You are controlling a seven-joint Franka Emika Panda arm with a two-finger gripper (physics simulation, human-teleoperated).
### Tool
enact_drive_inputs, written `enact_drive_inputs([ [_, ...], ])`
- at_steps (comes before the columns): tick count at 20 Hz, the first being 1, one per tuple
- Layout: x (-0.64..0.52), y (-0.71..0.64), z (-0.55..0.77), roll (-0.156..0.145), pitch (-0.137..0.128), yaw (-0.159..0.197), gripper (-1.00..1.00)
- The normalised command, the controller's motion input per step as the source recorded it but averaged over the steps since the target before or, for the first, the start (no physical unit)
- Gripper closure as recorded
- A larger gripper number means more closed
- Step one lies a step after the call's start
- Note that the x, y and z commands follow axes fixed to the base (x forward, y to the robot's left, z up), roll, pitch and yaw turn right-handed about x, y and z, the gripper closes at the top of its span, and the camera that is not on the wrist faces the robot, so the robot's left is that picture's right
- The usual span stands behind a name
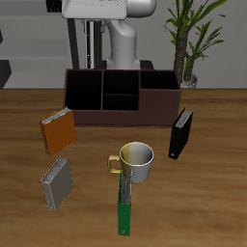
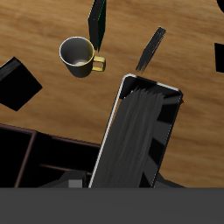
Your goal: Place the striped book into the back desk caddy's front compartment
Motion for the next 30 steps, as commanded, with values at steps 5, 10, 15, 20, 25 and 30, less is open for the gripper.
enact_drive_inputs([
  [5,-0.31,-0.08,-0.01,-0.002,-0.017,0.086,1.00],
  [10,-0.12,-0.04,-0.11,0.002,0.024,0.069,1.00],
  [15,-0.17,0.14,-0.13,0.054,-0.007,0.223,1.00],
  [20,-0.01,0.07,-0.01,0.046,-0.006,0.200,1.00],
  [25,0.20,-0.02,-0.02,0.039,0.004,0.234,1.00],
  [30,0.26,-0.05,-0.03,0.059,0.037,0.220,1.00],
])
